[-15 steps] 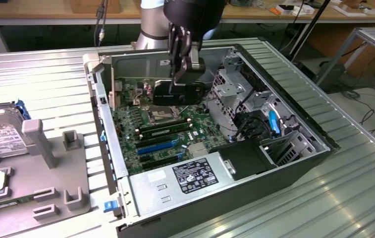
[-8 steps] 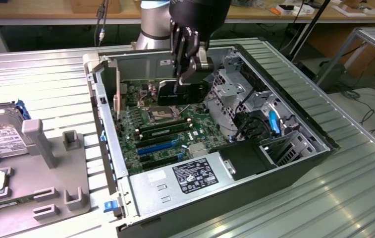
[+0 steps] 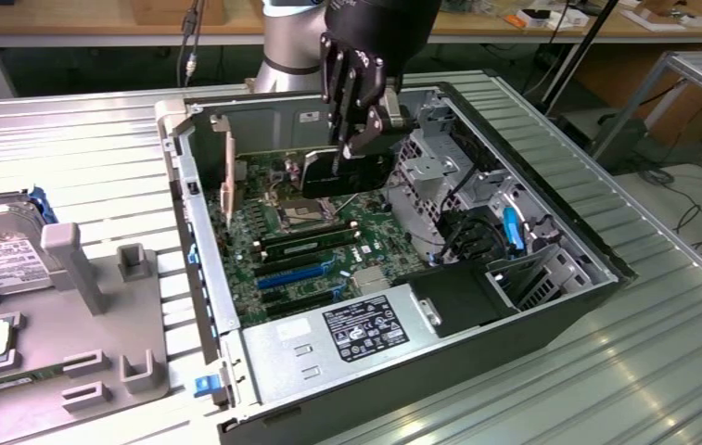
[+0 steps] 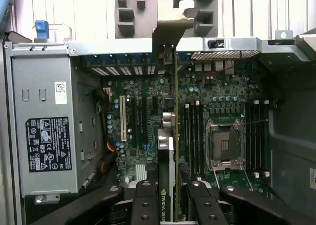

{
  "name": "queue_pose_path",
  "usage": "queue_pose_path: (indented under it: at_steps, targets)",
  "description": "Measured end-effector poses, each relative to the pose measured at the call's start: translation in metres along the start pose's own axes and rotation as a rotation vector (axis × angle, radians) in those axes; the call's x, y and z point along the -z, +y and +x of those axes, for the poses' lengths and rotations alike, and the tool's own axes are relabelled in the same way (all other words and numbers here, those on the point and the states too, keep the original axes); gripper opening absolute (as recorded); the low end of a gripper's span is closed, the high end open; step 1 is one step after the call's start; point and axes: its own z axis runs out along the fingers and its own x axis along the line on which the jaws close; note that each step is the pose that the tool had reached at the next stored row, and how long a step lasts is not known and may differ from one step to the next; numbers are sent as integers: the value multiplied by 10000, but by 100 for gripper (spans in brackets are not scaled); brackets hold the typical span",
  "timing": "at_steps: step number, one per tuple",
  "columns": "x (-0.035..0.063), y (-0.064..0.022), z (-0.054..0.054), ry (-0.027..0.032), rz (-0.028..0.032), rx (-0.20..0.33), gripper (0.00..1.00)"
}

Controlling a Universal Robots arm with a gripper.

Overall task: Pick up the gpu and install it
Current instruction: 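Insert the gpu into the slot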

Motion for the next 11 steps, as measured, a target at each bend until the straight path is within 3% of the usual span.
queue_pose_path:
  at_steps: [6, 11]
  targets:
    - [2, -43, -1, 25, -26, 667, 27]
    - [2, -44, -2, 27, -29, 732, 27]
